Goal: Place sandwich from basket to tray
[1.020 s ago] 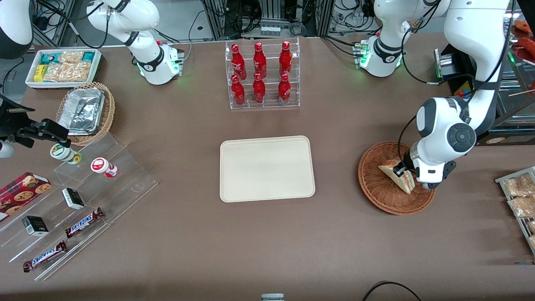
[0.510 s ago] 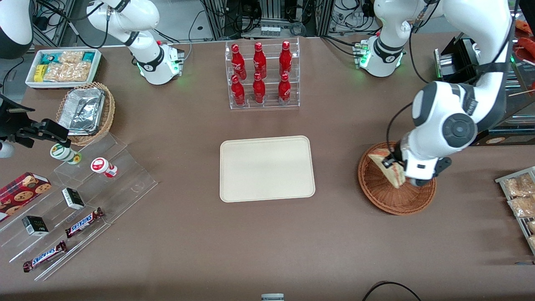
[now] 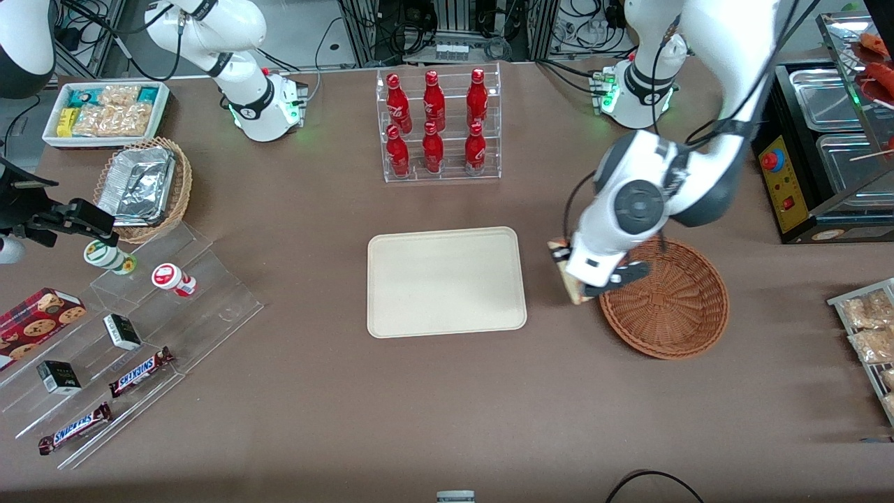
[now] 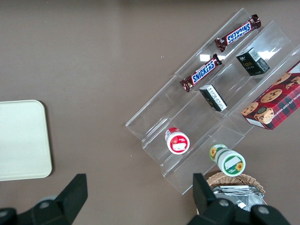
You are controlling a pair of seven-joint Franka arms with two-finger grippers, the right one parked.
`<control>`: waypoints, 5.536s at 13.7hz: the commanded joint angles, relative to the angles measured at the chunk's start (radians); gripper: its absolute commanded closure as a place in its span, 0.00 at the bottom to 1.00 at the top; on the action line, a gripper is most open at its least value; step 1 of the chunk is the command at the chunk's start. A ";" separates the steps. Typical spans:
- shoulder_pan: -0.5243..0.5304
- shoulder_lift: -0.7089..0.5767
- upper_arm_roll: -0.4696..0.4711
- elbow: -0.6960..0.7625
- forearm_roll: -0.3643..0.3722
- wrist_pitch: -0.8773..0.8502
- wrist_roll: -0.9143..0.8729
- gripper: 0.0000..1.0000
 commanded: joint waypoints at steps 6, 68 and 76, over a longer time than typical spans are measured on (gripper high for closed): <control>-0.234 0.255 0.007 0.274 0.005 0.009 -0.023 1.00; 0.281 -0.277 0.027 0.105 -0.006 -0.408 0.551 0.00; 0.286 -0.349 0.108 0.125 -0.007 -0.531 0.667 0.00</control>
